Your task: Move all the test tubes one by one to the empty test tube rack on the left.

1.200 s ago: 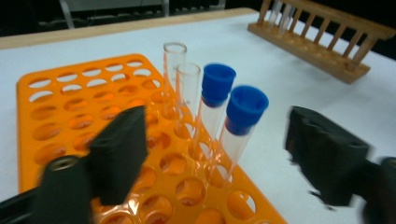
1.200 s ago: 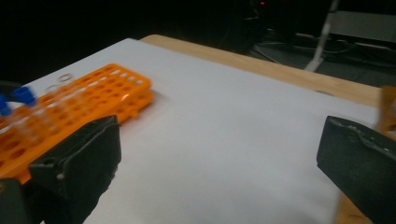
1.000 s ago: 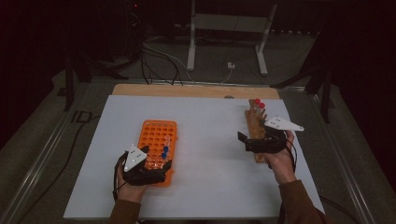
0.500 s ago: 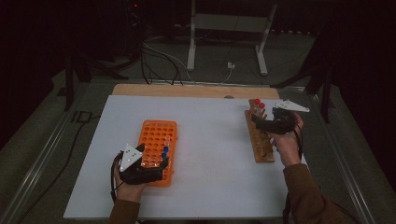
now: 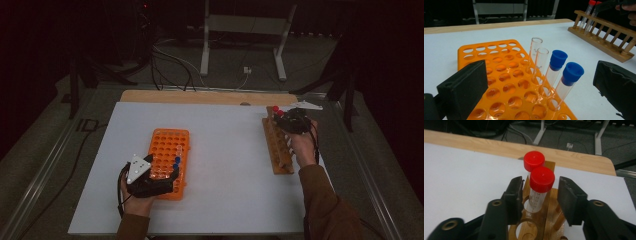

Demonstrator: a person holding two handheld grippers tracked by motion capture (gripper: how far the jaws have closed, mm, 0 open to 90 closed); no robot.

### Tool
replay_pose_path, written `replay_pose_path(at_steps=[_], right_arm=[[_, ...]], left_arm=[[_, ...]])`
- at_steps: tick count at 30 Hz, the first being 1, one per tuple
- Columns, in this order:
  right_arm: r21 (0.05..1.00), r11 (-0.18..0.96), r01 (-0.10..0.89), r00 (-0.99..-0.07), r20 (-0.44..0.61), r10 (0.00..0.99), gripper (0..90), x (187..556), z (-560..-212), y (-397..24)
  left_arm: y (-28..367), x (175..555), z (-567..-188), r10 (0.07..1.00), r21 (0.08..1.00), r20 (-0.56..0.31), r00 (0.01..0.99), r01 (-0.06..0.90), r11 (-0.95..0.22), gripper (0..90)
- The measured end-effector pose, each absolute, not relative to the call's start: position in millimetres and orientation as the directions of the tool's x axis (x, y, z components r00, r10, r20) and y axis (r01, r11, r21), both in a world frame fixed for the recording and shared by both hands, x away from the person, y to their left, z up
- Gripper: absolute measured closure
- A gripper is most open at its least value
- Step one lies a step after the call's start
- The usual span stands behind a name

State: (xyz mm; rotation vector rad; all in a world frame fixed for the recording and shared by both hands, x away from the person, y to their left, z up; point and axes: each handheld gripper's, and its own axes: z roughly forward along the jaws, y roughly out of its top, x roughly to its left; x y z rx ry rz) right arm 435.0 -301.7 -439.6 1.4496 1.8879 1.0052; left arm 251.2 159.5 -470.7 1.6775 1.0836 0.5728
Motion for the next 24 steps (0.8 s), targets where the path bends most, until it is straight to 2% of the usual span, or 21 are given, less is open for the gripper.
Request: replay_pose_path(at_steps=[7, 14, 24], right_arm=[[0.812, 0.142, 0.566, -0.282, 0.029, 0.959, 69.7, 444.4, -441.4, -299.9], [0.822, 0.174, 0.542, -0.296, -0.007, 0.955, 70.7, 438.3, -439.4, -297.0], [0.869, 0.235, 0.435, -0.302, -0.104, 0.948, 70.8, 418.0, -416.3, -295.1]], left_arm=[[159.0, 251.7, -471.2, 0.866, 0.919, -0.123, 0.485, 0.386, -0.086, 0.4], [158.5, 251.1, -470.8, 0.865, 0.920, -0.120, 0.488, 0.382, -0.088, 0.4], [157.3, 251.3, -470.9, 0.863, 0.919, -0.112, 0.493, 0.381, -0.098, 0.4]])
